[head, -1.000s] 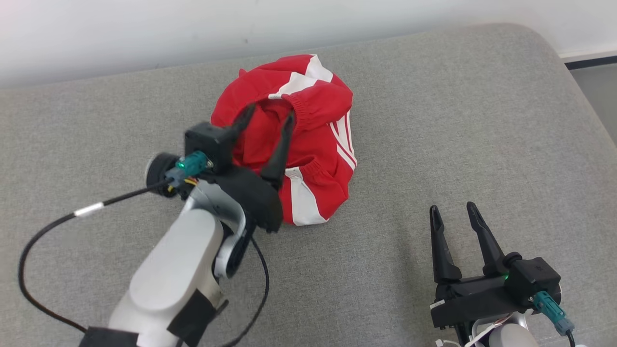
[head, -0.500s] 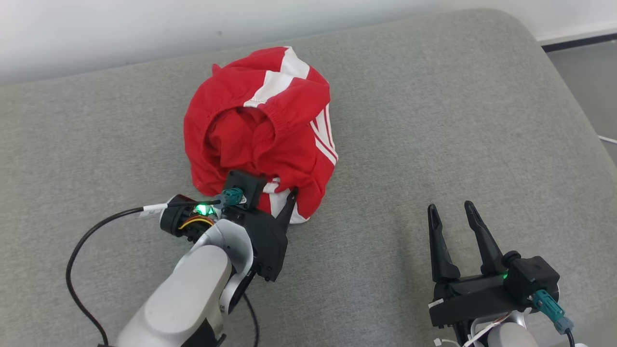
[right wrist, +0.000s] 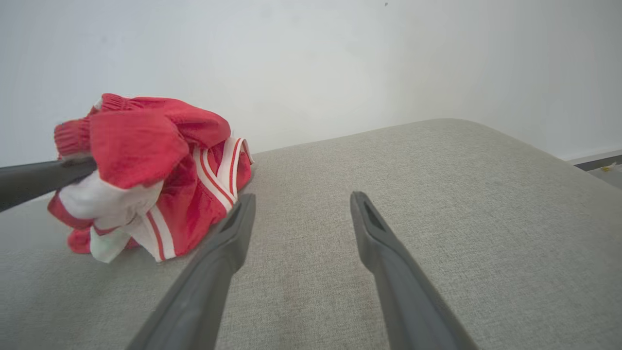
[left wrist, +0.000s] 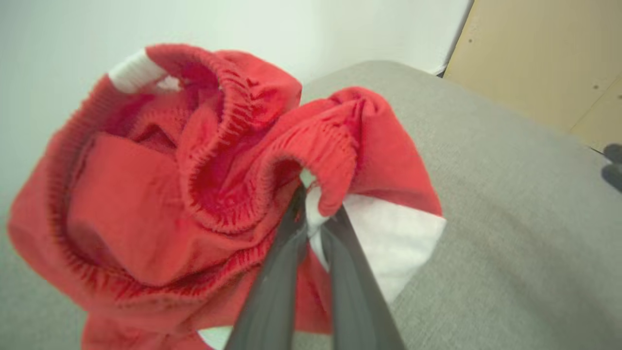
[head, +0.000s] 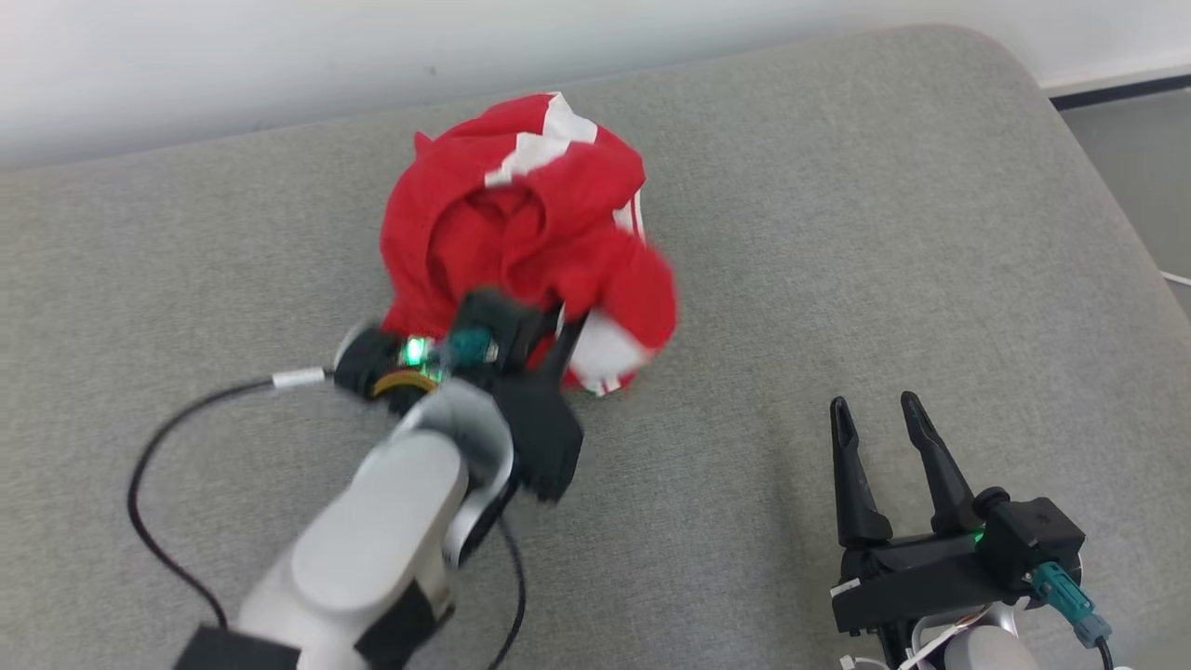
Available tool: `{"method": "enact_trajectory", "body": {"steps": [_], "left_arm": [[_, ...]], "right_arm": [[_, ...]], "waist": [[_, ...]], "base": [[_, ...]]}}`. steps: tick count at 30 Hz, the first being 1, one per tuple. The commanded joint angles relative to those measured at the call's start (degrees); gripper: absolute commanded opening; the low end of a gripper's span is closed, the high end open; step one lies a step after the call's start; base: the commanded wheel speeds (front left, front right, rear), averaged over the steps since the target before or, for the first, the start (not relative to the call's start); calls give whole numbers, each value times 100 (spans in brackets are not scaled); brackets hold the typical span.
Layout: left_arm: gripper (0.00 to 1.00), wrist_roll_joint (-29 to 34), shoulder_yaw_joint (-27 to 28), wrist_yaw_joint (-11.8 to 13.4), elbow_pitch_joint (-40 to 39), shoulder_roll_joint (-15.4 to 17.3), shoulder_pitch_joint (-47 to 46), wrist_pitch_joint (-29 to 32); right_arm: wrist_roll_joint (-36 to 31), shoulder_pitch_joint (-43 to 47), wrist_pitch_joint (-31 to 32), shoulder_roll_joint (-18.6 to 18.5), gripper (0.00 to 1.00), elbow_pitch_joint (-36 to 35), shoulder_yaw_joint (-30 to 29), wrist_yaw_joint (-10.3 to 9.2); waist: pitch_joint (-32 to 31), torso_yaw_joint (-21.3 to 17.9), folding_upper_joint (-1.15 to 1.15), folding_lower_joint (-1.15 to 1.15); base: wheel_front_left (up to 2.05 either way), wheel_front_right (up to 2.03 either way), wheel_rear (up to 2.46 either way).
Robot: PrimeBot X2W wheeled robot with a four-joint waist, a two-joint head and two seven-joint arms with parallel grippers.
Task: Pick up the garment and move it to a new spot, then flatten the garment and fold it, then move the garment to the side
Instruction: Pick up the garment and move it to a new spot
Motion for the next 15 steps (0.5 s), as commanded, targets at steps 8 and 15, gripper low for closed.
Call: {"method": "enact_trajectory", "body": {"steps": [8, 15], "left_arm": [[0, -84, 336, -130, -859, 92, -1459, 159], [0, -87, 534, -168, -1181, 234, -2368, 399]], "right_arm": [[184, 42, -3, 13, 100, 61, 91, -12], [321, 117, -3, 13, 100, 118, 166, -12]], "waist": [[-212, 186, 0, 0], [-279, 62, 0, 0]], "base": [[0, 0, 0], [0, 0, 0]]}}
